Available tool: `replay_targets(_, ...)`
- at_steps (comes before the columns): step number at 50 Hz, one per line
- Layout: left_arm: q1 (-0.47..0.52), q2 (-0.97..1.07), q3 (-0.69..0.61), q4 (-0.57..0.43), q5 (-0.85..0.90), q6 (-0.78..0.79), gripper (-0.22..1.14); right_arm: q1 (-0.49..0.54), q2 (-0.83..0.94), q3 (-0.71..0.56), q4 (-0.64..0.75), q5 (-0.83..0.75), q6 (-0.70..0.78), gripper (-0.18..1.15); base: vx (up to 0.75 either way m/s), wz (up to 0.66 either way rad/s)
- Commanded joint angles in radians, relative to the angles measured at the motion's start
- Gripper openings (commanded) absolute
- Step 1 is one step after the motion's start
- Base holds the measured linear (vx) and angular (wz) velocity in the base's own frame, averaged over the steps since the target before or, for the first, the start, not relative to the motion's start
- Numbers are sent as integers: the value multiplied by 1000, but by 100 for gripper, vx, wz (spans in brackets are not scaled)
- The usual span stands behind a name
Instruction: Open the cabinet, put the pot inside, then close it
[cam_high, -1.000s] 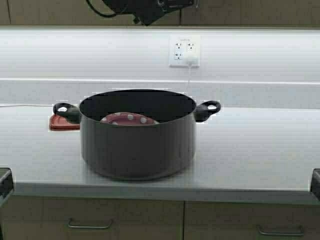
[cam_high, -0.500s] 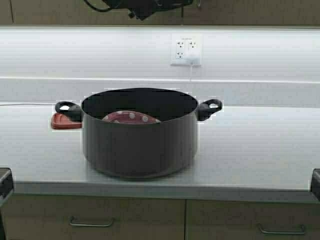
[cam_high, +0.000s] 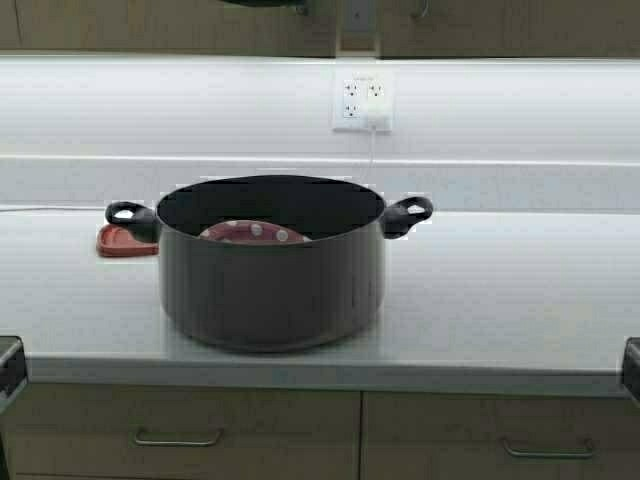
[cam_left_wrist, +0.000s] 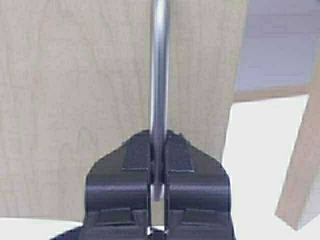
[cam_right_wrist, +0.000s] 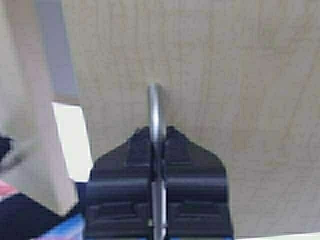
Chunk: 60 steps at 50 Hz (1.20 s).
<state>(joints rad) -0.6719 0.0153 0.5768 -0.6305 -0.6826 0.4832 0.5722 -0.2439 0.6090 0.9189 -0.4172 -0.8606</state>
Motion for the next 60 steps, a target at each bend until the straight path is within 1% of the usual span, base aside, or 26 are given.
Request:
replay_targets(1,23,-129,58,8,35,-6,3,5,-81,17,-35,58,-25,5,-10,-9)
replay_targets(11,57,-253,170,9,51,11,3,-15,-144,64,-48,130,-25,5,-11,-11)
replay_targets(23,83,-428,282,9,143,29,3,-54,-236,127,-52,207,-23,5,-11,-8)
replay_targets(31,130,-525,314,9,222,52,3,-117,-262,156,-58,258,-21,5,-13,-6)
replay_targets(36,163,-549,308,9,265,83,3,-140,-272,173,-71,275,-18,5,-12,1)
replay_targets(38,167,-548,304,12,268,101,5,-147,-270,172,-74,265,-12,8,-10,3)
replay_targets(40,172,-545,299,25,281,115,10,-155,-272,172,-80,267,-9,12,-9,3)
replay_targets(42,170,-540,295,43,295,132,20,-155,-273,170,-84,279,-8,22,-8,4)
replay_targets(43,170,-537,291,51,301,140,26,-161,-278,170,-87,293,-8,30,-7,4)
replay_targets(49,181,-532,281,55,311,140,82,-202,-330,178,-103,331,-5,85,-6,5)
replay_targets(51,183,-537,281,55,316,138,99,-213,-353,187,-103,342,-5,100,-2,5)
replay_targets(52,183,-540,282,55,321,140,105,-216,-367,195,-103,348,-5,104,-1,5)
replay_targets(54,183,-551,291,55,327,143,109,-229,-394,209,-104,364,-5,107,1,4)
replay_targets(60,183,-601,336,55,350,138,98,-267,-480,239,-114,474,-5,103,1,2)
